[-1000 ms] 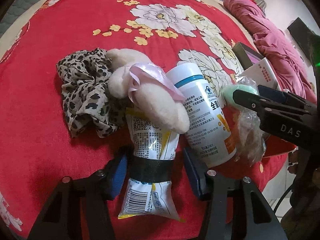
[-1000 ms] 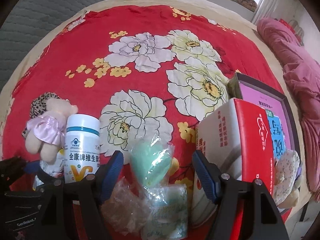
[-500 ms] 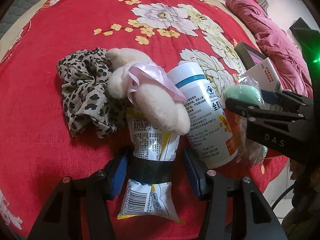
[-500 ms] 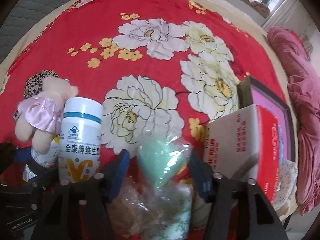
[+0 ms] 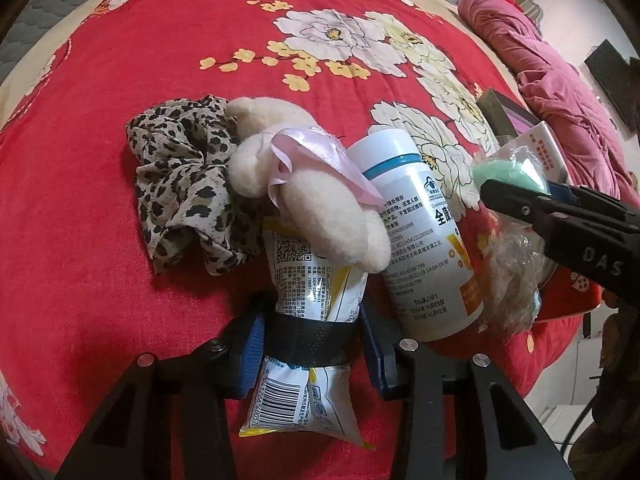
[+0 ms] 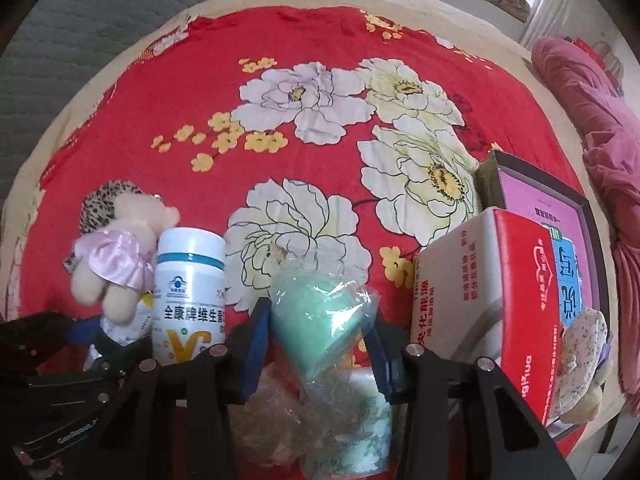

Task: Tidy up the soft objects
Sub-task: 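Close the left gripper on the snack packet while the right closes on the sponge bag, then lift the snack packet with the left gripper while the right lifts the sponge bag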

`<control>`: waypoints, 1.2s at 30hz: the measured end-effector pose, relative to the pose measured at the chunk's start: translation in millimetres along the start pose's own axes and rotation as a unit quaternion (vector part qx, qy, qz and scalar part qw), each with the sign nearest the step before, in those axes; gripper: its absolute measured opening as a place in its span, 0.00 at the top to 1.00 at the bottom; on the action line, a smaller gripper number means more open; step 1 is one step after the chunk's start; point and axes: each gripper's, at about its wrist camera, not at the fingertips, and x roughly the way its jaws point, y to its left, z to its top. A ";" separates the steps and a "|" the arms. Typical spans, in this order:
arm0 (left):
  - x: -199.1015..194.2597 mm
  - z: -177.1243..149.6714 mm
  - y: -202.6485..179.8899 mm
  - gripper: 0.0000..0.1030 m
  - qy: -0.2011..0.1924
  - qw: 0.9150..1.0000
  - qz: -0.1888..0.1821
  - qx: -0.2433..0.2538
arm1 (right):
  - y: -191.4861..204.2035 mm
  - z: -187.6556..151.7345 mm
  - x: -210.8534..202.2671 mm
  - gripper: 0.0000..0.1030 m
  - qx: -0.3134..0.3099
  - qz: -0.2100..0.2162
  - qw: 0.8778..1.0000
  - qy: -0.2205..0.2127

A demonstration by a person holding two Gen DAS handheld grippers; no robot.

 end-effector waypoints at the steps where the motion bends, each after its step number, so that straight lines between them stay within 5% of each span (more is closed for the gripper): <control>1: -0.9 -0.2 0.6 0.58 -0.001 1.000 -0.001 -0.001 | -1.8 -0.2 -1.7 0.56 0.005 0.007 1.000 -0.001; 11: -13.8 -7.6 5.0 0.59 -0.006 1.000 -0.017 -0.017 | -7.7 -1.4 -15.5 0.57 0.032 0.037 0.999 -0.020; 36: -52.8 -23.5 -7.5 0.59 -0.018 1.000 -0.019 -0.006 | -23.0 -11.1 -68.3 0.57 0.054 0.036 0.996 -0.061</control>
